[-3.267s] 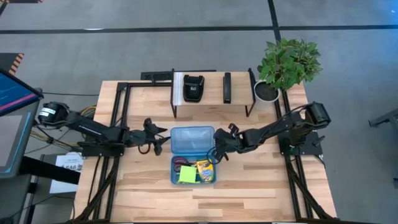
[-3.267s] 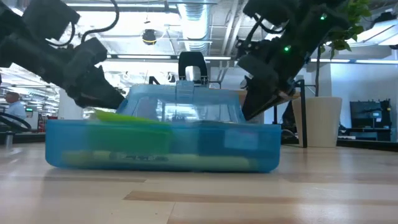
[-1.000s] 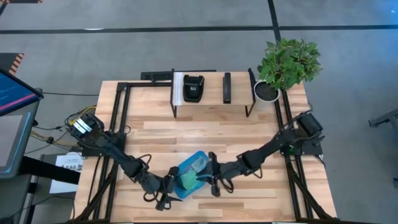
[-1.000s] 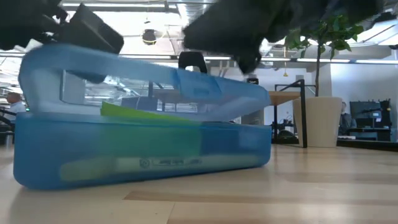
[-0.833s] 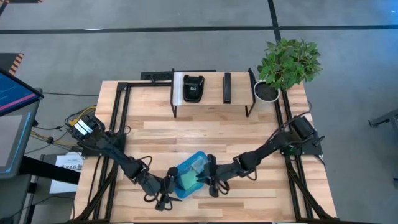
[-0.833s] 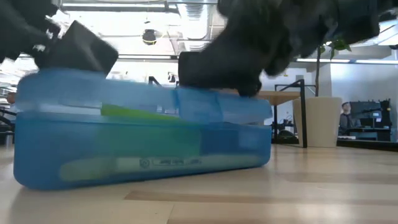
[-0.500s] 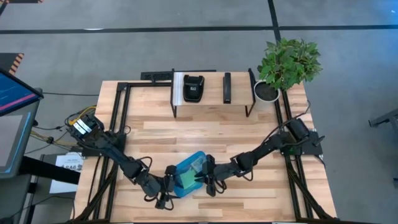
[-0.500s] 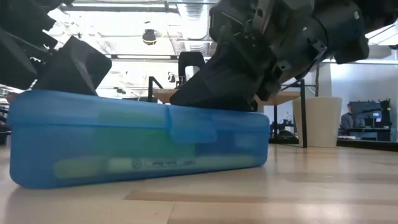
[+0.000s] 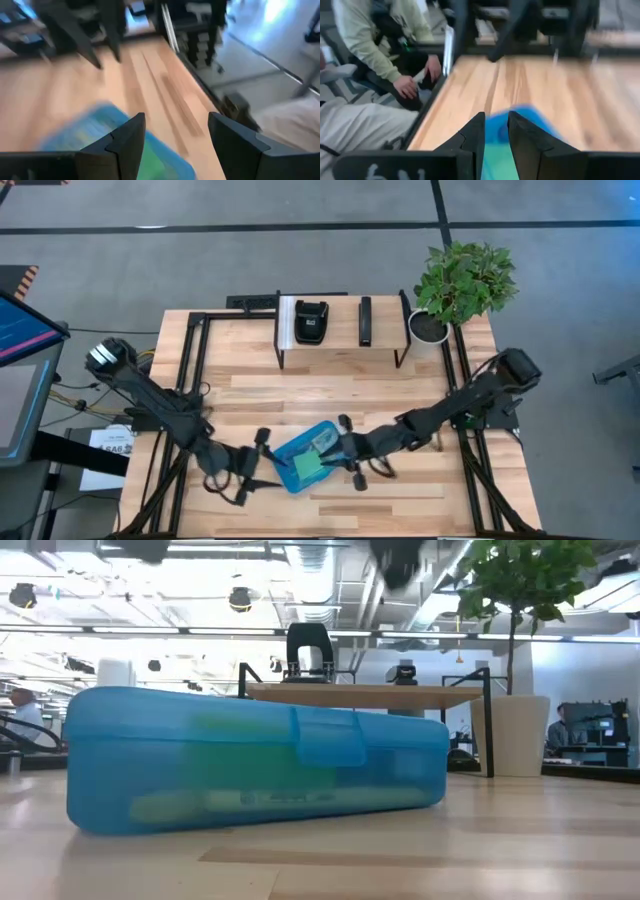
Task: Pack school essentials
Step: Return to Home Position
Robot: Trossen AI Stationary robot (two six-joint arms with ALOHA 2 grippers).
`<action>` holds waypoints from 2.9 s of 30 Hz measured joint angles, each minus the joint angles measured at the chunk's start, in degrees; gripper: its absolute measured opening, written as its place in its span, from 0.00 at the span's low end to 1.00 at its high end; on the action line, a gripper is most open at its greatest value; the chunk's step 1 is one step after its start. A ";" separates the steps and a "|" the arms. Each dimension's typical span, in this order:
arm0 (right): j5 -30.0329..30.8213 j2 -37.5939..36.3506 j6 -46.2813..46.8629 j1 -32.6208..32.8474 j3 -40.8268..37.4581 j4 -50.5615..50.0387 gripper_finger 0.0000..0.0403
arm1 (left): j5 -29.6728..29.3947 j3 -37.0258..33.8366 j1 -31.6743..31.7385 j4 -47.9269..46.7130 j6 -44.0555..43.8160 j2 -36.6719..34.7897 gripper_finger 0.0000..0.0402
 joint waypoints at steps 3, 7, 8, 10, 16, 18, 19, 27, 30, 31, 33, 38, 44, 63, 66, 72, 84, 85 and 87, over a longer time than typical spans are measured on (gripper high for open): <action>0.04 -5.26 -6.55 -0.02 -0.01 -0.46 0.27 | -2.84 -0.04 0.01 -0.13 6.30 -6.04 0.51; 0.09 -11.64 -11.24 -0.73 -2.94 -1.38 0.27 | -3.26 -3.64 0.29 4.07 13.30 -15.74 0.41; 0.10 -13.41 -11.80 -1.16 -4.32 -1.47 0.27 | -2.69 -5.42 0.67 5.49 14.37 -18.28 0.37; 0.13 -16.88 -12.76 -2.21 -7.59 0.03 0.26 | -1.69 -8.89 1.95 8.31 15.77 -23.19 0.28; 0.28 -27.79 -15.34 -7.22 -19.28 7.30 0.20 | 1.63 -18.06 11.00 9.66 16.49 -38.43 0.03; 0.28 -31.66 -15.43 -9.07 -22.98 9.60 0.17 | 4.77 -20.48 14.62 9.26 15.91 -43.69 0.02; 0.28 -33.41 -15.73 -9.94 -24.61 10.38 0.16 | 6.21 -21.66 16.33 9.41 15.89 -46.51 0.02; -5.82 -43.42 -18.41 -16.59 -34.10 14.62 0.03 | 14.16 -29.52 24.69 3.78 14.29 -66.38 0.00; -8.85 -45.98 -18.75 -19.93 -36.83 16.77 0.02 | 14.24 -31.10 26.37 -0.33 13.27 -71.87 0.00; -10.04 -46.97 -18.81 -21.14 -37.68 17.21 0.02 | 14.24 -31.32 26.77 -2.08 12.91 -73.75 0.00; -12.39 -49.17 -18.74 -23.63 -39.09 17.30 0.04 | 14.38 -31.44 27.30 -6.43 12.66 -76.87 0.00; -18.07 -56.21 -18.76 -29.76 -43.33 16.98 0.02 | 14.57 -31.32 27.69 -14.11 11.69 -78.40 0.00; -22.93 -66.64 -15.60 -38.00 -48.79 14.72 0.02 | 14.58 -31.26 27.69 -20.91 9.11 -78.52 0.00; -27.93 -76.88 -6.70 -47.26 -54.98 -2.38 0.02 | 6.51 -31.22 27.65 -37.40 -7.13 -78.45 0.00; -25.06 -76.88 -4.68 -48.22 -54.98 -2.58 0.02 | 6.18 -31.22 27.65 -41.17 -9.95 -78.41 0.00; -22.14 -76.89 -4.15 -49.83 -55.00 -5.09 0.04 | 6.68 -31.22 27.65 -40.97 -10.25 -78.30 0.00; -21.94 -76.81 -4.08 -50.07 -55.02 -11.59 0.07 | 6.66 -31.22 27.65 -40.93 -10.27 -78.32 0.00; -21.96 -76.83 -4.08 -50.07 -55.03 -12.08 0.07 | 6.67 -31.22 27.65 -40.93 -10.27 -78.32 0.00; -21.97 -76.82 -4.10 -50.07 -55.04 -13.09 0.06 | 6.66 -31.22 27.65 -40.93 -10.27 -78.32 0.00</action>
